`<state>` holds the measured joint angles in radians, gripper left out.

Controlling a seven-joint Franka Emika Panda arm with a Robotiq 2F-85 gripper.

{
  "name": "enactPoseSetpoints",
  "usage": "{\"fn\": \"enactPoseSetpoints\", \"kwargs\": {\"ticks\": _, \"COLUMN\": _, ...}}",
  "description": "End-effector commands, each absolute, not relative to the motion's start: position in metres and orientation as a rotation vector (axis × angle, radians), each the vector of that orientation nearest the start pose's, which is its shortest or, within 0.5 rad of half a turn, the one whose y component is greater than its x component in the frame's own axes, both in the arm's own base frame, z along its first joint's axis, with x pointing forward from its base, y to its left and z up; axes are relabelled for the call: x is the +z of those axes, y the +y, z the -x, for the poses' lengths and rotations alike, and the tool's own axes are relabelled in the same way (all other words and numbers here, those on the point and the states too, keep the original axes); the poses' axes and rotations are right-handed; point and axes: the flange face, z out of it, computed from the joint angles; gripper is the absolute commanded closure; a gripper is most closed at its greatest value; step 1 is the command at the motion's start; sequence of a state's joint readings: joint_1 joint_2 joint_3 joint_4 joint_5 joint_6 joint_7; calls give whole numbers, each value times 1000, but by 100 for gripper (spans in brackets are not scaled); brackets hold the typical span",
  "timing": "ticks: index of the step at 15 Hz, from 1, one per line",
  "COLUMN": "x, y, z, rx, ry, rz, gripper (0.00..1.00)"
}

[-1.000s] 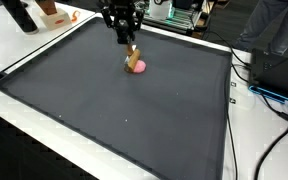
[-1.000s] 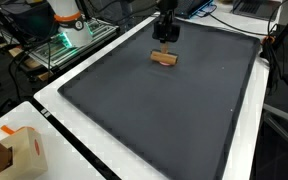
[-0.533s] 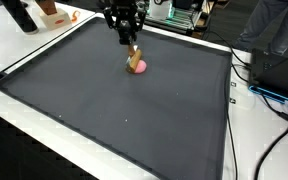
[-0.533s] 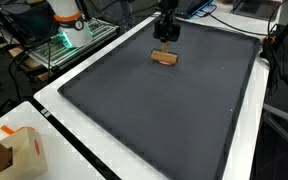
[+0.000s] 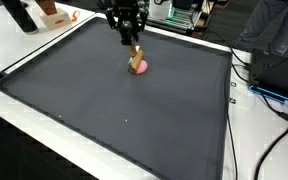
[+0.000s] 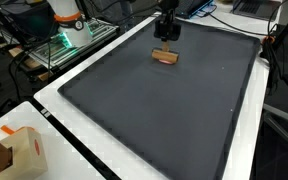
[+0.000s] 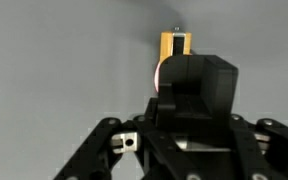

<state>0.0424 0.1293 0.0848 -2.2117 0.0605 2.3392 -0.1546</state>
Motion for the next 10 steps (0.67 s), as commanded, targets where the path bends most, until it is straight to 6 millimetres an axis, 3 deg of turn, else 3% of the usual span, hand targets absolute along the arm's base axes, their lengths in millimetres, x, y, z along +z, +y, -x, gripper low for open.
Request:
{"fn": "enactPoseSetpoints", "kwargs": {"ticks": 1, "x": 283, "y": 93, "z": -526, "rx": 103, "ry": -343, "rz": 2997, "gripper": 76}}
{"fn": "enactPoseSetpoints", "kwargs": {"ticks": 10, "x": 277, "y": 102, "z": -522, "rx": 122, "ry": -336, "rz": 2970, "gripper": 76}}
